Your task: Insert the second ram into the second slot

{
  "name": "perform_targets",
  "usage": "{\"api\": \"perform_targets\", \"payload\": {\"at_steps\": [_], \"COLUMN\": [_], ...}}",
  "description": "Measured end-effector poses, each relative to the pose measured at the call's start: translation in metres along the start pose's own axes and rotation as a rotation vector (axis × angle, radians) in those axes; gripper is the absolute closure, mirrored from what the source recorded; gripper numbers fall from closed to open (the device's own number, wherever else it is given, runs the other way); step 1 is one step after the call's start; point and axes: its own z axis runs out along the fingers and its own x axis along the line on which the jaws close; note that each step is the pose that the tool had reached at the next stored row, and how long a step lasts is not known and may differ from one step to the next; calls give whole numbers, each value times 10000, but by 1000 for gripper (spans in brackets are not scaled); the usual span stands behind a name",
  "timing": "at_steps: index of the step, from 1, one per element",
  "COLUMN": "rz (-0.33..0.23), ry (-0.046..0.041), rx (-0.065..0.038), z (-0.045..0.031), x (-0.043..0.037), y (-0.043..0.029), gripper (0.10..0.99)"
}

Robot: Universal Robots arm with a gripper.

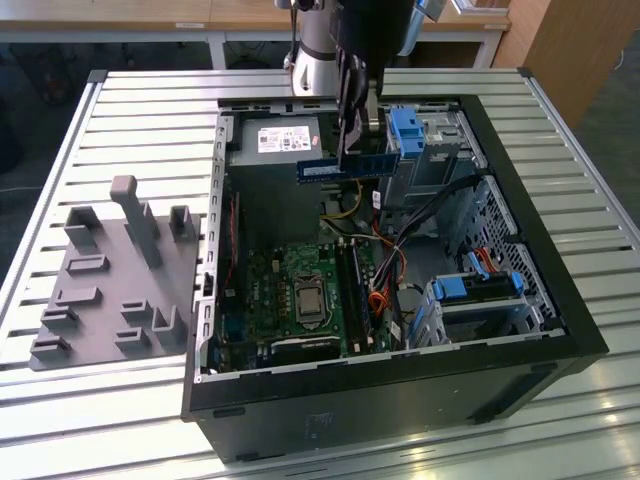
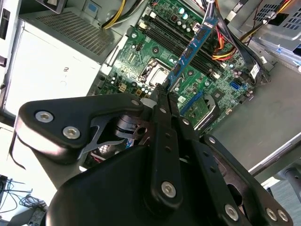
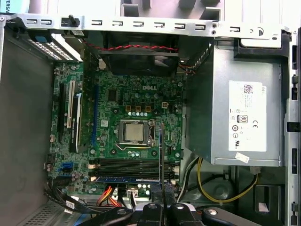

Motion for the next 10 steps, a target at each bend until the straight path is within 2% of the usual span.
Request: {"api": "perform_targets", "payload": {"at_steps": [10], "rz": [0], "ry": [0], "rx": [0], "z": [0], "x": [31], "y": [1], "gripper": [957]}}
